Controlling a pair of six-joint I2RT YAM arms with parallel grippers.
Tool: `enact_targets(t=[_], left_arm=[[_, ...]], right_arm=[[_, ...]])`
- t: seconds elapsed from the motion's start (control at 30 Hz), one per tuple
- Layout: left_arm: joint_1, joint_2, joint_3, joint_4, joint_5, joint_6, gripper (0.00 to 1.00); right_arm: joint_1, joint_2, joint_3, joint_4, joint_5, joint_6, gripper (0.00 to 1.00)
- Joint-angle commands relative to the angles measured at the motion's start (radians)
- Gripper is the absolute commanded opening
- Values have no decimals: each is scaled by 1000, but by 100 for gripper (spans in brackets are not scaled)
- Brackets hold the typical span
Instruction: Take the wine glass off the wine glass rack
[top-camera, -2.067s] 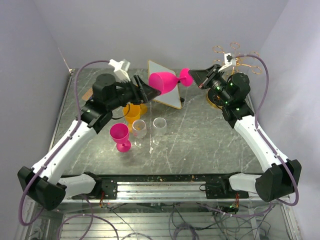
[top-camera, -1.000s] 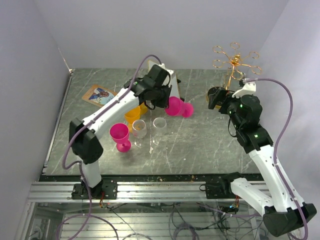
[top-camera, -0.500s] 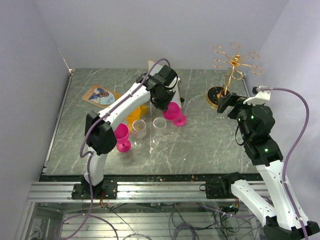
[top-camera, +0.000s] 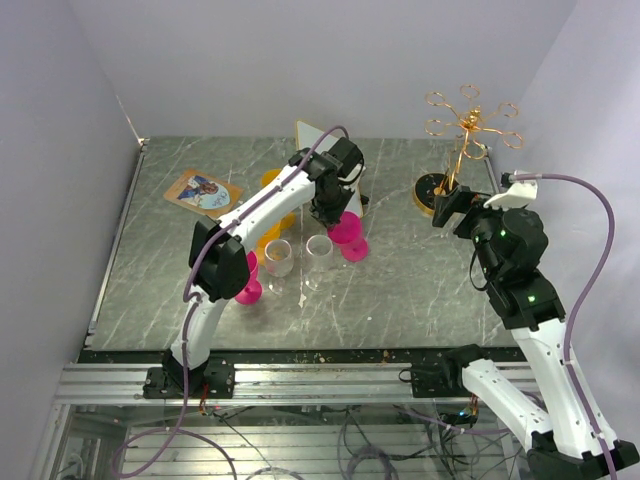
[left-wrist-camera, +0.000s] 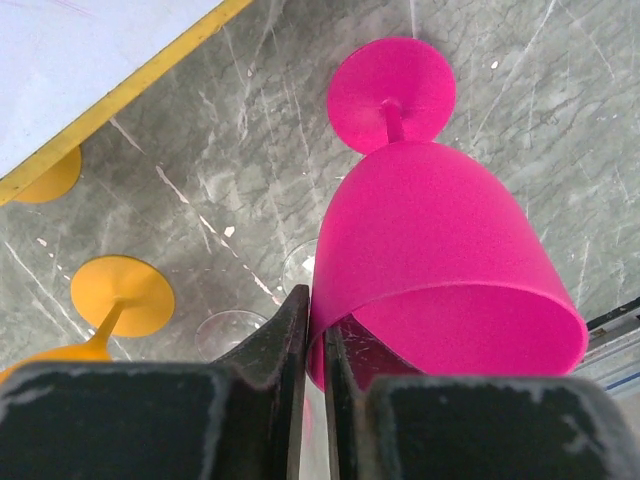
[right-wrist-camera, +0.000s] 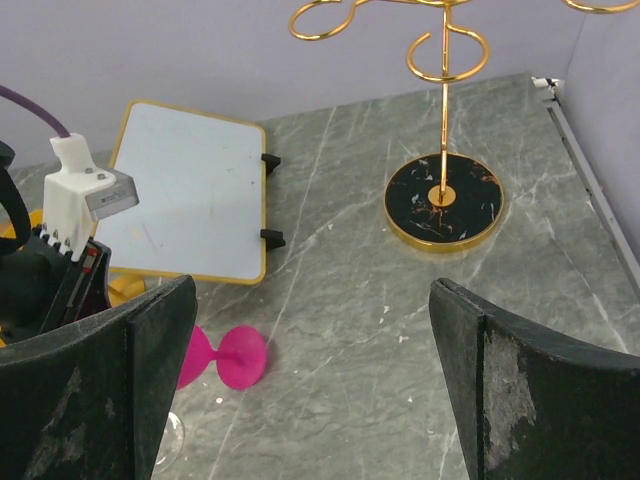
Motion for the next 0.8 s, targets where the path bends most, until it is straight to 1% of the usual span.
enact_targets(t=[0.0, 0.07, 0.2, 0.33, 0.47, 0.57, 0.77], left_arm=[[-10, 15, 28, -22, -13, 15, 22], [-10, 13, 22, -17, -18, 15, 26], [-9, -7, 12, 1, -42, 10, 39], [-9, -67, -4, 51, -57, 1, 54], [-10, -129, -22, 106, -58, -6, 64], [-10, -183, -65, 163, -52, -15, 72], [-8, -281, -115, 238, -60, -34, 76]], right_arm=[[-2, -18, 24, -2, -12, -8, 100], [-2, -22, 23, 0, -23, -10, 100], [-1, -21, 63, -2, -42, -13, 100], [-2, -19, 76, -9, -53, -15, 100], [-2, -17, 88, -12, -65, -19, 100], [-1, -14, 101, -11, -100, -38, 100], [10, -14, 119, 4, -182, -73, 100]])
